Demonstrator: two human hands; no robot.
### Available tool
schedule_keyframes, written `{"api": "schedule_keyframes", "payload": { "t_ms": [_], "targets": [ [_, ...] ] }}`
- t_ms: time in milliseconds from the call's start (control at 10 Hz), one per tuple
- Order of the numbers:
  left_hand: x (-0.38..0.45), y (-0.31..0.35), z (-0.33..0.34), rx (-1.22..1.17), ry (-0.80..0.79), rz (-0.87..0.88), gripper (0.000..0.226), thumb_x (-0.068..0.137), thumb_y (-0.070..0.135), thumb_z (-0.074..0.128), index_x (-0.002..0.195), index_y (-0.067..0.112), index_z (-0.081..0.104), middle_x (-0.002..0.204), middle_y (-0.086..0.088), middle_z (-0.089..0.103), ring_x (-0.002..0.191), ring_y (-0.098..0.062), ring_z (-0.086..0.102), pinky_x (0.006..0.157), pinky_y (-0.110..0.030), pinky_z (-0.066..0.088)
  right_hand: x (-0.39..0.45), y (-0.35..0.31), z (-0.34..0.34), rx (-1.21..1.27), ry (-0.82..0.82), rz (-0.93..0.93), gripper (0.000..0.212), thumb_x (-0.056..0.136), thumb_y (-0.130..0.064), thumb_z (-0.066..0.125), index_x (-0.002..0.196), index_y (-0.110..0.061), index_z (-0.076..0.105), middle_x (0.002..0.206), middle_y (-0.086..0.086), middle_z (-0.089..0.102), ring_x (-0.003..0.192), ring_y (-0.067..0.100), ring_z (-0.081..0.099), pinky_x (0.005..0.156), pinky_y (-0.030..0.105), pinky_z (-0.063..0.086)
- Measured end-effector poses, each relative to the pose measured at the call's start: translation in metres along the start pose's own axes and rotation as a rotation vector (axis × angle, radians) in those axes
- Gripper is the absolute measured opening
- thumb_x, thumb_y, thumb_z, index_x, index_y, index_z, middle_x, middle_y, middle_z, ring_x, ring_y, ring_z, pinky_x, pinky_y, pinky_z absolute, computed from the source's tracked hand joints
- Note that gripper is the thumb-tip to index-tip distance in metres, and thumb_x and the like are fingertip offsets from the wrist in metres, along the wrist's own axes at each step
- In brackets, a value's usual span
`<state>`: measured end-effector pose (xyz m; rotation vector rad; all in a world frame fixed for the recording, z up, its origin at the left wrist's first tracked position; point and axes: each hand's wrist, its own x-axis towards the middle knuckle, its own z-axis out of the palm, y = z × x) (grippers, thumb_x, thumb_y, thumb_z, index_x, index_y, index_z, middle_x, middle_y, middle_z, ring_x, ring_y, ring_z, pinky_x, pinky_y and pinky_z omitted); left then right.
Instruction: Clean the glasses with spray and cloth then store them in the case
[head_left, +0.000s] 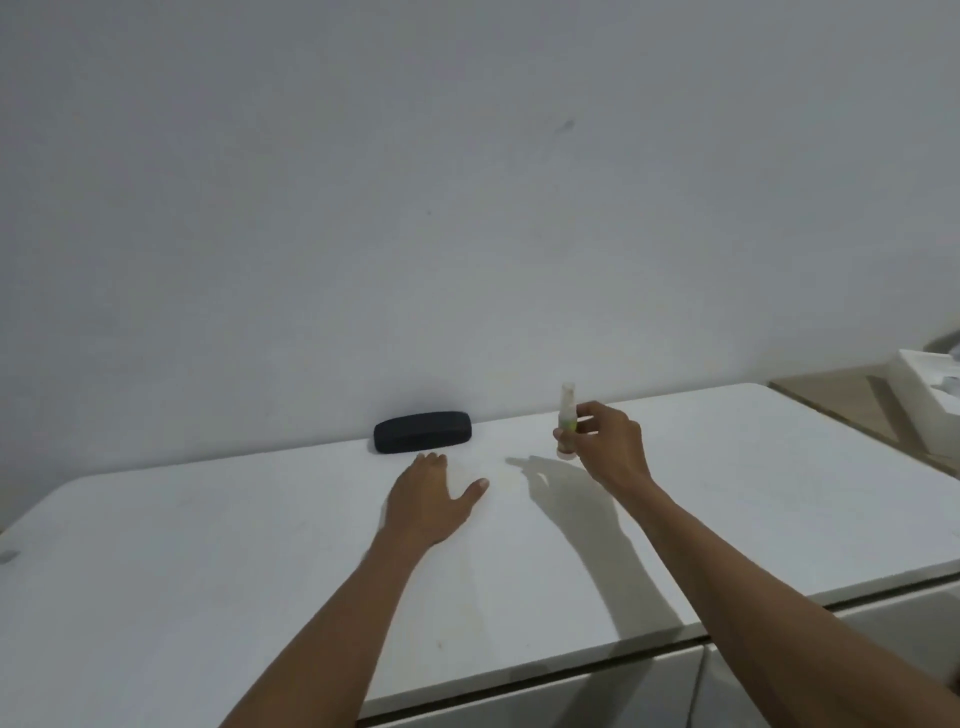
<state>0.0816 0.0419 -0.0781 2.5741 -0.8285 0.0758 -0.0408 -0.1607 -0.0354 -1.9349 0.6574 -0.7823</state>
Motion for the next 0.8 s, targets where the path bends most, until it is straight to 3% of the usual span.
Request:
{"api": "schedule_keyframes", "payload": {
  "t_ms": [100, 200, 300, 700, 800],
  "targets": [
    [0.002, 0.001, 0.003, 0.073, 0.008, 0.024, 0.08, 0.096, 0.067, 0.038, 0.147, 0.005, 0.042, 0.156, -0.011, 0.039, 0.144, -0.028, 0.034, 0.117, -0.037, 0.026, 0.014, -0.006, 0.032, 0.011, -0.018, 0.001, 0.016, 0.084, -0.02, 0.08, 0.097, -0.019, 0.071, 0.073, -0.007, 0.072, 0.064, 0.0, 0.065, 0.066, 0.027, 0.048],
    [0.008, -0.001, 0.006, 0.08, -0.005, 0.027, 0.084, 0.096, 0.068, 0.036, 0.151, 0.005, 0.037, 0.161, -0.011, 0.033, 0.15, -0.027, 0.026, 0.122, -0.039, 0.019, 0.03, -0.007, 0.063, 0.024, -0.047, 0.009, 0.022, 0.085, -0.02, 0.079, 0.105, -0.015, 0.073, 0.086, 0.003, 0.077, 0.072, 0.011, 0.069, 0.076, 0.032, 0.054],
    [0.015, -0.005, 0.013, 0.099, -0.008, 0.032, 0.087, 0.095, 0.07, 0.034, 0.152, 0.005, 0.035, 0.163, -0.013, 0.03, 0.153, -0.026, 0.021, 0.125, -0.04, 0.016, 0.047, -0.005, 0.09, 0.016, -0.06, 0.01, 0.025, 0.088, -0.022, 0.077, 0.112, -0.014, 0.072, 0.093, 0.003, 0.075, 0.081, 0.017, 0.069, 0.077, 0.031, 0.051],
    [0.024, -0.008, 0.021, 0.085, -0.004, 0.023, 0.086, 0.096, 0.068, 0.036, 0.155, 0.005, 0.029, 0.165, -0.012, 0.024, 0.155, -0.024, 0.015, 0.127, -0.039, 0.011, 0.088, 0.005, 0.133, -0.061, -0.071, 0.008, 0.032, 0.093, -0.022, 0.074, 0.124, -0.014, 0.07, 0.114, 0.011, 0.076, 0.088, 0.023, 0.065, 0.084, 0.032, 0.051],
    [0.023, -0.003, 0.02, 0.069, 0.007, 0.013, 0.085, 0.096, 0.067, 0.037, 0.155, 0.005, 0.03, 0.165, -0.011, 0.025, 0.155, -0.023, 0.015, 0.126, -0.038, 0.011, 0.09, 0.002, 0.131, -0.057, -0.082, 0.06, 0.05, 0.091, -0.026, 0.077, 0.137, -0.011, 0.061, 0.124, 0.014, 0.072, 0.103, 0.03, 0.067, 0.094, 0.038, 0.051]
  ]
}}
